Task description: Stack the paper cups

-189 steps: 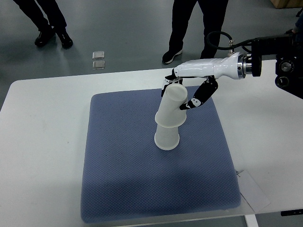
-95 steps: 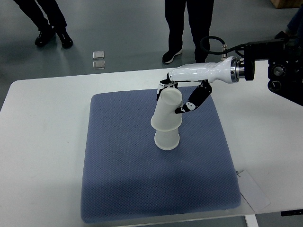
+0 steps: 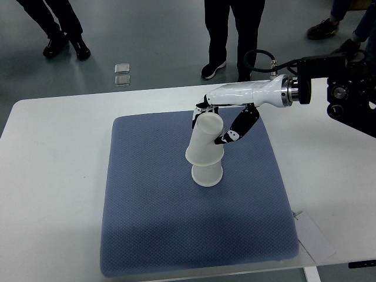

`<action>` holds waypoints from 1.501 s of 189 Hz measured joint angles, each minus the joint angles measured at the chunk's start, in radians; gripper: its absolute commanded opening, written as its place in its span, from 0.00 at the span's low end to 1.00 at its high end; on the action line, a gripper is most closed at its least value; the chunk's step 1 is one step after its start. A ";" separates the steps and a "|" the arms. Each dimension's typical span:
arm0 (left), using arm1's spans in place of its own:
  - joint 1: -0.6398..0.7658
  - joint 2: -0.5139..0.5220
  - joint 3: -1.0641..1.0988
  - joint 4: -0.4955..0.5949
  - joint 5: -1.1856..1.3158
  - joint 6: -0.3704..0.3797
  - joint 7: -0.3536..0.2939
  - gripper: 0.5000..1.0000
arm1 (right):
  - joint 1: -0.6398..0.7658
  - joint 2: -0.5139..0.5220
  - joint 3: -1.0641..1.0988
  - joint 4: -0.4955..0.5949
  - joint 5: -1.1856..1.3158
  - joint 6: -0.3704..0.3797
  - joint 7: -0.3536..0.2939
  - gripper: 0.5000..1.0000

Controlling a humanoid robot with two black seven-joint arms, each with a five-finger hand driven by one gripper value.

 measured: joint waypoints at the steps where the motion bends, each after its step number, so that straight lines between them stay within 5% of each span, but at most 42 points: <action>1: 0.000 0.000 0.000 0.000 0.000 0.000 0.000 1.00 | 0.000 0.000 -0.001 0.000 0.000 -0.001 0.000 0.00; 37: 0.000 0.000 0.000 0.000 0.000 0.000 0.000 1.00 | -0.003 0.001 -0.022 -0.005 0.000 -0.024 0.000 0.00; 48: 0.000 0.000 0.000 0.000 0.000 0.000 0.000 1.00 | -0.007 0.001 -0.023 -0.008 0.000 -0.025 0.000 0.25; 61: 0.000 0.000 0.000 0.000 0.000 0.000 0.000 1.00 | -0.009 0.001 -0.023 -0.009 0.000 -0.030 0.000 0.65; 71: 0.000 0.000 0.000 0.000 0.000 0.000 0.000 1.00 | -0.009 0.001 -0.023 -0.010 0.000 -0.038 0.000 0.81; 205: 0.000 0.000 0.000 0.000 0.000 0.000 0.000 1.00 | -0.010 -0.011 0.006 -0.020 0.030 -0.038 0.001 0.82; 284: 0.000 0.000 0.000 0.000 0.000 0.000 0.000 1.00 | -0.111 -0.001 0.150 -0.274 0.476 -0.050 -0.102 0.82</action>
